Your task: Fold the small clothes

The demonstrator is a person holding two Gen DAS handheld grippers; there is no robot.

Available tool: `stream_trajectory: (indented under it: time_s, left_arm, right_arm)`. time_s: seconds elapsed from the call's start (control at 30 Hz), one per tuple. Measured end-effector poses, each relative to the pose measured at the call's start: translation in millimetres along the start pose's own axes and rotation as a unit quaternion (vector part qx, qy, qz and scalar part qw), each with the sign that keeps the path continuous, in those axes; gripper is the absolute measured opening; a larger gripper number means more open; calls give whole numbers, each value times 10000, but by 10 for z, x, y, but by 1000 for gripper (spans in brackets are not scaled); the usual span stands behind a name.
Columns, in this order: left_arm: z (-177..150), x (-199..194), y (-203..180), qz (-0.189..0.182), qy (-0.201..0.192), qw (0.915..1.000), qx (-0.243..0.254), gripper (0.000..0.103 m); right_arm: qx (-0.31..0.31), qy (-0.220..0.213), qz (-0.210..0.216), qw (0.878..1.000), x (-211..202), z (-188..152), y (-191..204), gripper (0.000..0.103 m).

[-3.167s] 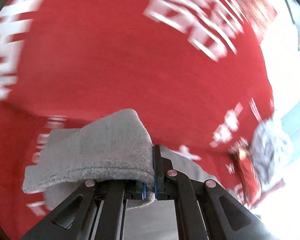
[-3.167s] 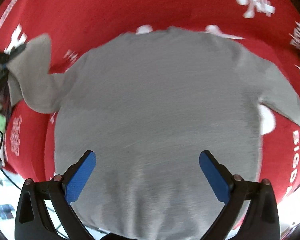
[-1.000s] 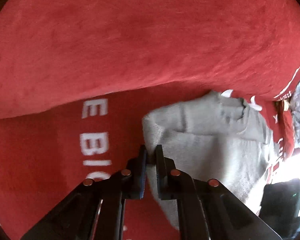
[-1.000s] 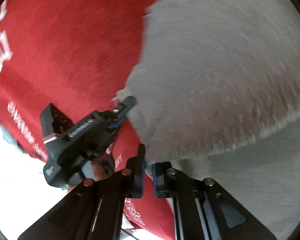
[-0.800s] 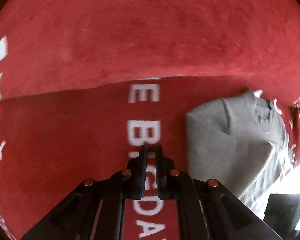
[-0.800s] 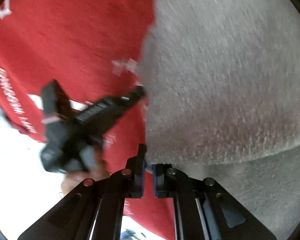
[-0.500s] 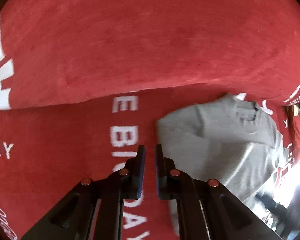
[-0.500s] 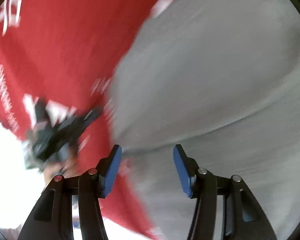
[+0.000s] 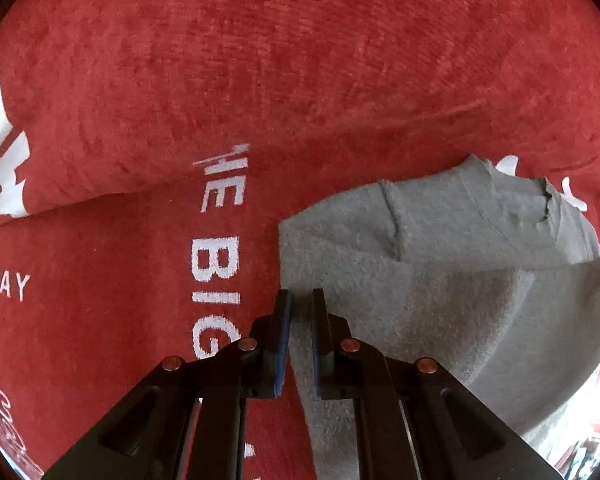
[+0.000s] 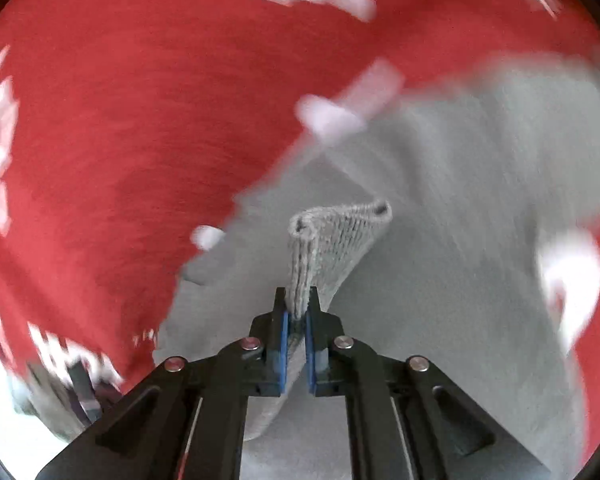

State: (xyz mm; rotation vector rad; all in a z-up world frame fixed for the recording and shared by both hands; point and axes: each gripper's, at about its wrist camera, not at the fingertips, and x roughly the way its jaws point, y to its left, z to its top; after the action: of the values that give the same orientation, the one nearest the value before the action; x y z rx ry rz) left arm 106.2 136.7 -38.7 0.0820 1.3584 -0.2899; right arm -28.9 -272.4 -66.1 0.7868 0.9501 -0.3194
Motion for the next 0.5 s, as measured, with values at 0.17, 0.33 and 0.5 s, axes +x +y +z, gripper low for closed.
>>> stream_trajectory:
  time_s: [0.17,0.33,0.5]
  left_arm:
    - [91,-119,213,153,-35,9991,-398,10]
    - [250,-64,451,-117,312,9988,-363,10]
    - [346,96,384,-312,617,9974,-181,10]
  right_arm:
    - [496,359,-1115,9919,236,186,-492,24]
    - [1441,433,-156,9885,59,-246,-557,57]
    - [1585,1829,1455,9593,483,-1161,209,57]
